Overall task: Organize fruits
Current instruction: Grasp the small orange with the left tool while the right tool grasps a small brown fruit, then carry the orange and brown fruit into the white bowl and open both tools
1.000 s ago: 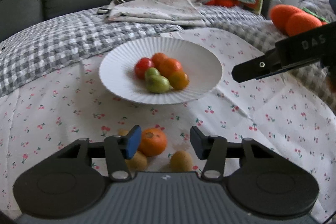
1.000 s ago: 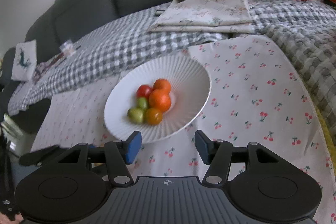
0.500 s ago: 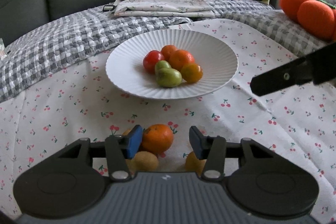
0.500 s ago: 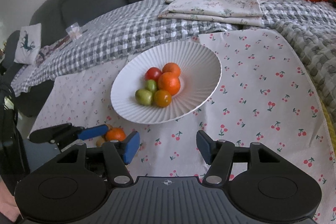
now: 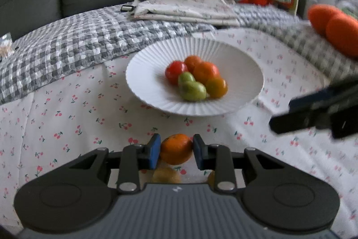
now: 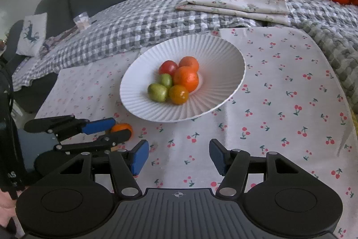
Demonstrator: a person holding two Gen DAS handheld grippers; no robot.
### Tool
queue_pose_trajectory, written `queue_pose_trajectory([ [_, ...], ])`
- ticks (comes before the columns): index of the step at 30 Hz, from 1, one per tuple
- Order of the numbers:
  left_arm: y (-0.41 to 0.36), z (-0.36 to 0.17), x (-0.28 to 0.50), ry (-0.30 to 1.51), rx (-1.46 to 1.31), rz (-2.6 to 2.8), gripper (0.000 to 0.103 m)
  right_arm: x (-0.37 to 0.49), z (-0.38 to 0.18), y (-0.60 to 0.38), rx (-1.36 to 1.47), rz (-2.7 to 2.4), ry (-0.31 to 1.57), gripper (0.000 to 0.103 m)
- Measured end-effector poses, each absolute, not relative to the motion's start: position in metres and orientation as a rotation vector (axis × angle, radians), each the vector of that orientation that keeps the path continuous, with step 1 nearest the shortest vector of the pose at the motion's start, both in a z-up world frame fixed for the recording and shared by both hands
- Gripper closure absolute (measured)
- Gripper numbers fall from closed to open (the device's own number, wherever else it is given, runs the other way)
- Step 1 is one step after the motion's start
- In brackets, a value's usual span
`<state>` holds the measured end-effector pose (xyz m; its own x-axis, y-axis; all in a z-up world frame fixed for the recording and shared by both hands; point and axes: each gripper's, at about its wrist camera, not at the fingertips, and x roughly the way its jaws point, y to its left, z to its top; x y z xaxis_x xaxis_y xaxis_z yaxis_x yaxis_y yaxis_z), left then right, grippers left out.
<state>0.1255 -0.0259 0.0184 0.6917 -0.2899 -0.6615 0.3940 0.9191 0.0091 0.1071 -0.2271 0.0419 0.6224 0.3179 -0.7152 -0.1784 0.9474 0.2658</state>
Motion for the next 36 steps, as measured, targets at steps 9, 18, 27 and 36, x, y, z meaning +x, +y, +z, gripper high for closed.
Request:
queue_pose_trajectory([
  [9,0.004,0.037,0.127,0.685,-0.006,-0.343,0.073,0.106,0.027,-0.205,0.120,0.385,0.863,0.043],
  [18,0.016,0.039,0.129,0.685,-0.038,-0.298,0.073,0.102,0.010,-0.167,0.052,0.500,0.852,0.045],
  [27,0.018,0.039,0.128,0.686,-0.043,-0.291,0.073,0.099,0.005,-0.148,-0.028,0.518,0.834,0.078],
  [36,0.020,0.043,0.127,0.671,-0.064,-0.282,0.073,0.097,0.027,-0.164,0.034,0.507,0.809,0.078],
])
